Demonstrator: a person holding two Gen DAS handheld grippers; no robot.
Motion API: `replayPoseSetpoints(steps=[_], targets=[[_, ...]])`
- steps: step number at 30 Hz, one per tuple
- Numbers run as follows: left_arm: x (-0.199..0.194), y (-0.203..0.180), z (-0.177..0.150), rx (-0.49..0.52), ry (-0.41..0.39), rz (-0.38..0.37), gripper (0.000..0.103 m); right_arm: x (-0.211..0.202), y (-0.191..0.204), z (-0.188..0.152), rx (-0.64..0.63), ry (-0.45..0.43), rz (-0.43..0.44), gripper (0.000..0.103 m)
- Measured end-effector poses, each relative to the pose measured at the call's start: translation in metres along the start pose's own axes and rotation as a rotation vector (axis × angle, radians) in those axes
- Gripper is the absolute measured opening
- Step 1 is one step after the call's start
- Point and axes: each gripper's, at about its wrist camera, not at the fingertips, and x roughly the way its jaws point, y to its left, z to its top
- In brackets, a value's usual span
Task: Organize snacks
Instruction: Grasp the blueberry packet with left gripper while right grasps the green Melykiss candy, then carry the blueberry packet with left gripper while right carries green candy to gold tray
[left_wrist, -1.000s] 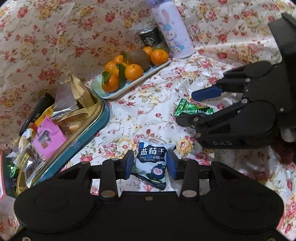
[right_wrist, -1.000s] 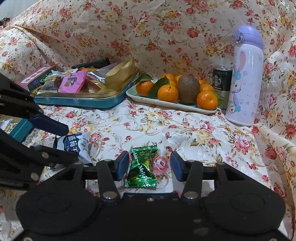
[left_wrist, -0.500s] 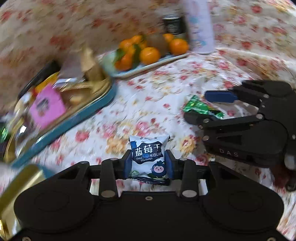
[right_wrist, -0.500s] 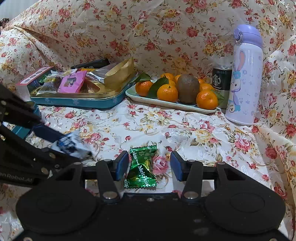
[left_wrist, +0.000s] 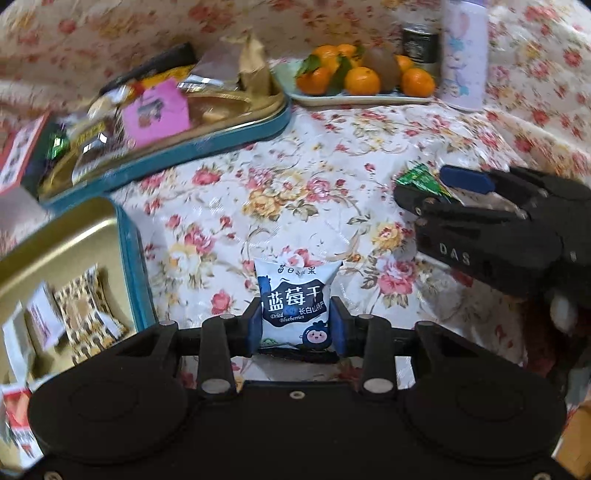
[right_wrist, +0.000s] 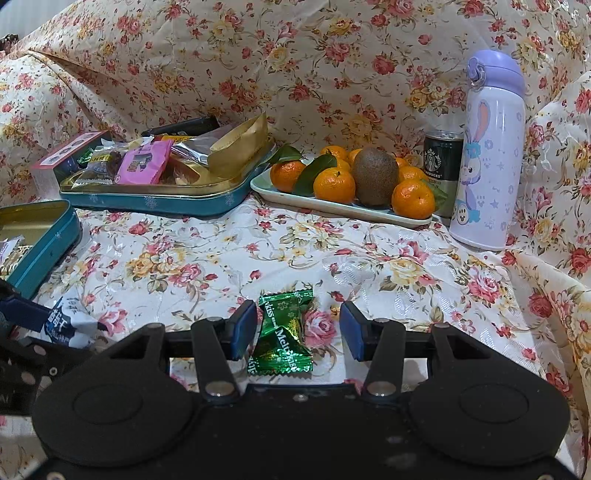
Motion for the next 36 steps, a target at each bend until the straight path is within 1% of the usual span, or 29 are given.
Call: replayPoseSetpoints(steps=[2, 8, 13, 15, 17, 20, 25, 31, 36], targets=[[0.001, 0.003, 0.0, -0.024, 0.006, -0.009, 0.046, 0.0, 0.001, 0.0, -0.007, 0.0, -0.006, 0.05], [-0.001, 0.002, -0.005, -0.028, -0.016, -0.002, 0.046, 0.0, 0.005, 0.0, -0.039, -0.002, -0.029, 0.049], [-0.002, 0.0, -0.007, -0.024, -0.026, 0.011, 0.046, -0.002, 0.018, 0.001, -0.104, -0.008, -0.093, 0.048], [-0.002, 0.0, -0.006, -0.027, -0.026, 0.012, 0.046, -0.004, 0.026, 0.001, -0.11, 0.001, -0.118, 0.04], [-0.002, 0.0, -0.005, -0.029, -0.023, 0.01, 0.046, -0.005, 0.034, 0.003, -0.087, 0.02, -0.135, 0.027], [-0.002, 0.0, -0.004, -0.03, -0.016, 0.007, 0.046, -0.008, 0.04, 0.006, -0.044, 0.047, -0.163, 0.022], [-0.002, 0.001, -0.004, -0.036, -0.018, 0.003, 0.046, -0.027, 0.033, 0.004, 0.082, 0.064, -0.133, 0.02], [-0.004, 0.003, -0.007, -0.05, -0.031, -0.006, 0.044, -0.08, 0.029, -0.011, 0.207, -0.01, -0.09, 0.02], [-0.011, 0.008, -0.012, -0.086, -0.024, -0.033, 0.042, -0.114, 0.036, -0.032, 0.273, -0.039, -0.094, 0.02]])
